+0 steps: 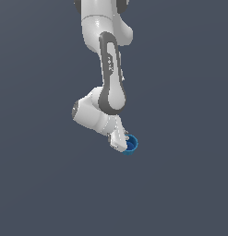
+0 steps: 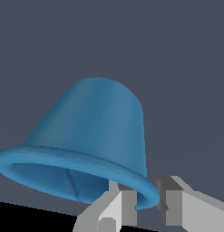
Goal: Pick up the object and move it to a goal position.
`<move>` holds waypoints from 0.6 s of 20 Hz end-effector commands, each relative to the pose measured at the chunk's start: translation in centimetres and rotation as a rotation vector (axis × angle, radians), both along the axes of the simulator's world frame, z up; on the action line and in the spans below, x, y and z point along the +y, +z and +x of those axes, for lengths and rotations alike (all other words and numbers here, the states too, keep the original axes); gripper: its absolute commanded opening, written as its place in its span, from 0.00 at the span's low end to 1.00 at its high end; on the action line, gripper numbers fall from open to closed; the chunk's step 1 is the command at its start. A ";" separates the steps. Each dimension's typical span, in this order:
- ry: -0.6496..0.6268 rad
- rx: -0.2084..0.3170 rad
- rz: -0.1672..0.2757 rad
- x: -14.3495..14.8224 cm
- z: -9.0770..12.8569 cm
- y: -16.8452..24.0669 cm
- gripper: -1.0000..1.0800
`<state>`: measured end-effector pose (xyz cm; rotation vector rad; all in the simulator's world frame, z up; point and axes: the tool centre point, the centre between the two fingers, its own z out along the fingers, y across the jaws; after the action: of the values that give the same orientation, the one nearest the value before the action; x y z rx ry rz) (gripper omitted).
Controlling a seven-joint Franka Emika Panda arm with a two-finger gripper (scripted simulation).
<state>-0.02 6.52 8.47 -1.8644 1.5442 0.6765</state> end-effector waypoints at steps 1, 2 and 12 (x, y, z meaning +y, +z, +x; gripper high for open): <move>0.000 -0.004 -0.001 -0.1 0.2 1.4 0.00; 0.000 -0.003 -0.001 -0.2 0.3 2.1 0.00; 0.001 -0.001 -0.005 -1.3 1.3 12.9 0.00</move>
<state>1.12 5.45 19.27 -1.8673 1.5461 0.6756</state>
